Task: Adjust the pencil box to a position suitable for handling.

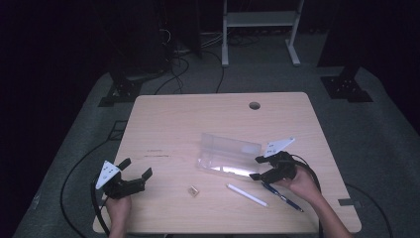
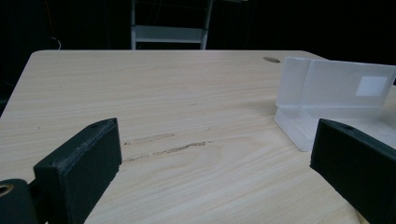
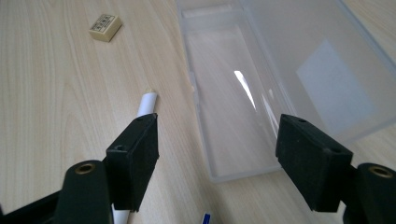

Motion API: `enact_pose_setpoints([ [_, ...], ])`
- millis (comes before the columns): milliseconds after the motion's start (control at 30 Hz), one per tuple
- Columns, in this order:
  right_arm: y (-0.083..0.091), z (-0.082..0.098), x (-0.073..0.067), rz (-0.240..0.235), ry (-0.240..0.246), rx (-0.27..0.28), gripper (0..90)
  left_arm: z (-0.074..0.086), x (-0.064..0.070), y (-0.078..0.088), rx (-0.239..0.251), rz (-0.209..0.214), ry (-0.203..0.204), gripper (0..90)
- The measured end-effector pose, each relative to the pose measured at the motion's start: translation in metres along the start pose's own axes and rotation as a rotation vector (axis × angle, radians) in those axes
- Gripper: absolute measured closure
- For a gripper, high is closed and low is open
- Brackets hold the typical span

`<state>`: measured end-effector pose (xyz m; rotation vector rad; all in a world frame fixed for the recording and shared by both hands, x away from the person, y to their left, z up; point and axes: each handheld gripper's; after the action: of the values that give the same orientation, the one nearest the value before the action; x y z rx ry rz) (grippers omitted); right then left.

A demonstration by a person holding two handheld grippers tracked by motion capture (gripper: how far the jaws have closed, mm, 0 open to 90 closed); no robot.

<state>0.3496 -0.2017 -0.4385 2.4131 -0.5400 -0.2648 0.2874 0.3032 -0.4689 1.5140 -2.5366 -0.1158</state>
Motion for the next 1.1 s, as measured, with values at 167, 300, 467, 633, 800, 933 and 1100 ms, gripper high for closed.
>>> enact_pose_setpoints([
  [167,0.005,0.007,0.0,0.01,-0.009,0.001,28.3,0.0,0.0,0.0,0.002,-0.001,-0.001,1.1],
  [300,0.008,0.012,-0.001,0.016,-0.024,-0.002,27.6,0.0,0.0,0.001,0.003,-0.002,0.0,1.1],
  [467,0.011,0.019,-0.003,0.022,-0.03,-0.002,27.6,0.0,0.001,0.001,0.002,0.0,-0.002,1.1],
  [633,0.013,0.027,-0.006,0.032,-0.028,-0.017,27.6,0.0,0.001,0.0,0.002,-0.001,-0.002,1.1],
  [800,0.017,0.037,-0.009,0.053,-0.032,-0.035,28.5,0.0,0.001,0.001,0.003,-0.001,-0.003,1.1],
  [933,0.021,0.044,-0.011,0.065,-0.047,-0.042,29.7,0.0,0.001,0.001,0.003,-0.001,-0.005,1.1],
  [1100,0.027,0.054,-0.013,0.074,-0.058,-0.041,31.4,0.0,0.001,0.0,0.002,-0.002,-0.003,1.1],
])
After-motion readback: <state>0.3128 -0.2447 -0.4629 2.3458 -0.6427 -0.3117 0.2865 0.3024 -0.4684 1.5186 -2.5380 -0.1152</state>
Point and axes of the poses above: each handheld gripper's, and its own axes: y roughly backward along the jaws, z roughly out of its underside, x roughly to its right, and after that the axes turned 5 degrees about x, right-handed
